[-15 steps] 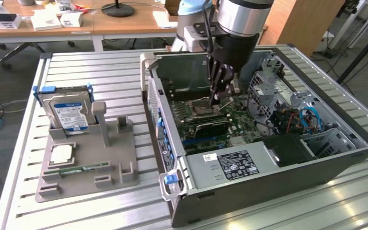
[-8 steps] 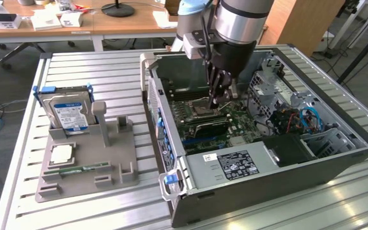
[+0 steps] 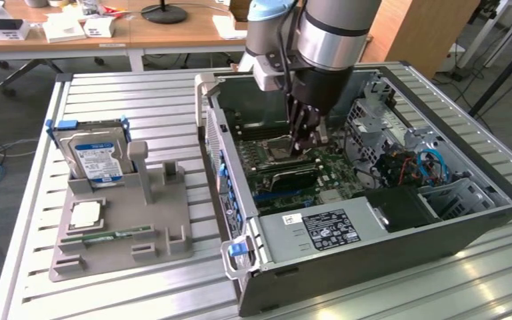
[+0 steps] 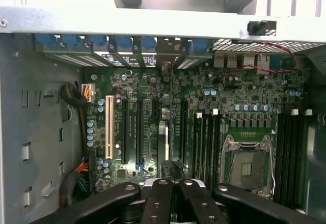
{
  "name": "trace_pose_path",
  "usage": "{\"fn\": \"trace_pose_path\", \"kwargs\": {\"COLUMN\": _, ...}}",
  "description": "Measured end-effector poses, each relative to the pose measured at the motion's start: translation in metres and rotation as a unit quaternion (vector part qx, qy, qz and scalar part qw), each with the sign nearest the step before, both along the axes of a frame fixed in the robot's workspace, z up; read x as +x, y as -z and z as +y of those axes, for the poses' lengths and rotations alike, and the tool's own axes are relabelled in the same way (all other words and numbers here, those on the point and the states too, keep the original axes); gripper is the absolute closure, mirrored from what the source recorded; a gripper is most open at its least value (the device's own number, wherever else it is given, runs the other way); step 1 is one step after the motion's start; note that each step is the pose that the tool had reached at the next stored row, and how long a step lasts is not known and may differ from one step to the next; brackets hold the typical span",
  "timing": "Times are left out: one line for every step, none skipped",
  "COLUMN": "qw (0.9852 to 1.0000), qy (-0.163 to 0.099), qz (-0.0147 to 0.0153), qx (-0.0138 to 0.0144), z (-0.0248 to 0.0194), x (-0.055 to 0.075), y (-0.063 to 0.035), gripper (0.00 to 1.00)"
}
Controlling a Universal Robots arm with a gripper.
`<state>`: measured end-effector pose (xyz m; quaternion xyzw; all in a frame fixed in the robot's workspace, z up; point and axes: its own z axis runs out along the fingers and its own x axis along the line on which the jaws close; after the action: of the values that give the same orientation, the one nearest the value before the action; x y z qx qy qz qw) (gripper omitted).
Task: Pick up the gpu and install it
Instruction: 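Press down on the gpu until it lock into place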
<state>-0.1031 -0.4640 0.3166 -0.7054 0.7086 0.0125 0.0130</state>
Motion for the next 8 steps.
{"fn": "trace_pose_path", "kwargs": {"qw": 1.0, "qy": 0.0, "qz": 0.0, "qx": 0.0, "z": 0.0, "x": 0.0, "y": 0.001, "gripper": 0.9}}
{"fn": "trace_pose_path", "kwargs": {"qw": 1.0, "qy": 0.0, "qz": 0.0, "qx": 0.0, "z": 0.0, "x": 0.0, "y": 0.0019, "gripper": 0.9}}
{"fn": "trace_pose_path", "kwargs": {"qw": 1.0, "qy": 0.0, "qz": 0.0, "qx": 0.0, "z": 0.0, "x": 0.0, "y": 0.0027, "gripper": 0.9}}
{"fn": "trace_pose_path", "kwargs": {"qw": 1.0, "qy": 0.0, "qz": 0.0, "qx": 0.0, "z": 0.0, "x": 0.0, "y": 0.0034, "gripper": 0.9}}
{"fn": "trace_pose_path", "kwargs": {"qw": 1.0, "qy": 0.0, "qz": 0.0, "qx": 0.0, "z": 0.0, "x": 0.0, "y": 0.004, "gripper": 0.9}}
{"fn": "trace_pose_path", "kwargs": {"qw": 1.0, "qy": 0.0, "qz": 0.0, "qx": 0.0, "z": 0.0, "x": 0.0, "y": 0.0047, "gripper": 0.9}}
{"fn": "trace_pose_path", "kwargs": {"qw": 1.0, "qy": 0.0, "qz": 0.0, "qx": 0.0, "z": 0.0, "x": 0.0, "y": 0.0055, "gripper": 0.9}}
{"fn": "trace_pose_path", "kwargs": {"qw": 1.0, "qy": 0.0, "qz": 0.0, "qx": 0.0, "z": 0.0, "x": 0.0, "y": 0.0066, "gripper": 0.9}}
